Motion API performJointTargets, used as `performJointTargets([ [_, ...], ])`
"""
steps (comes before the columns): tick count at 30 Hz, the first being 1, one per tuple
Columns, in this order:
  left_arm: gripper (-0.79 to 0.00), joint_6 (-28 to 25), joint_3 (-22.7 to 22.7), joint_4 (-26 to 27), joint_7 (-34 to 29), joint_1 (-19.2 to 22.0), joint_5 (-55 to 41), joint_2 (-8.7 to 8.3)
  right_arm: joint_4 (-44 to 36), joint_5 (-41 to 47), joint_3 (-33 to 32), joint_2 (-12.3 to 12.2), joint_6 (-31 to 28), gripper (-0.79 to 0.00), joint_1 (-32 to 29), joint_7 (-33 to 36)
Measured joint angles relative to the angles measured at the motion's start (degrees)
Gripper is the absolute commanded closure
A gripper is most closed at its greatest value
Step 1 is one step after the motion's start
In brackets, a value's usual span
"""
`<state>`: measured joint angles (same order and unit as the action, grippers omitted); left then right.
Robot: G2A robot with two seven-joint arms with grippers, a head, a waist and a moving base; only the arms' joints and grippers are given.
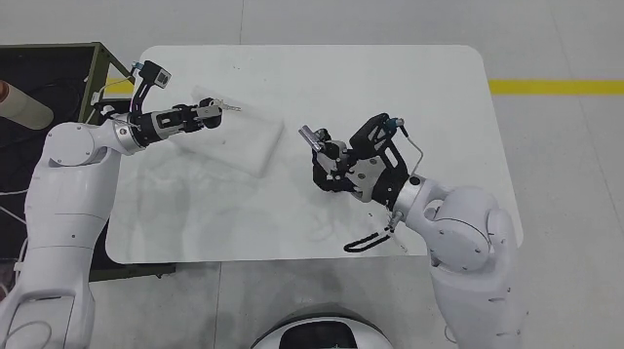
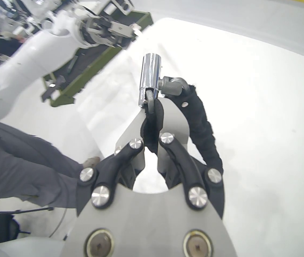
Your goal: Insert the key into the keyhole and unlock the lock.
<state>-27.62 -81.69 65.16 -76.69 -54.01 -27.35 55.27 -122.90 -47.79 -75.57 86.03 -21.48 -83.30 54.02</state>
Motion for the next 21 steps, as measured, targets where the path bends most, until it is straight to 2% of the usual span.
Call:
performJointTargets([
  [7, 0.000, -0.05, 0.02, 0.27, 0.06, -0.22, 0.03, -0.01, -0.07, -1.72, 0.34, -0.08, 0.00, 0.000, -0.86, -0.01],
  [10, 0.000, 1.86, 0.20, 5.66, -1.91, -2.56, -0.67, -0.34, 1.01, 1.88, 0.53, -0.52, -1.25, 0.000, -2.07, 3.38],
  [15, 0.000, 4.95, 0.94, 13.25, -4.95, -2.26, -4.22, -1.34, 3.77, 13.05, 1.15, -1.06, -0.78, 0.000, 1.85, 11.94],
  [21, 0.000, 10.09, 3.28, 14.68, -10.15, -1.50, -11.88, -2.25, 8.18, 24.46, 0.53, -1.68, 0.67, 0.000, 6.60, 18.00],
])
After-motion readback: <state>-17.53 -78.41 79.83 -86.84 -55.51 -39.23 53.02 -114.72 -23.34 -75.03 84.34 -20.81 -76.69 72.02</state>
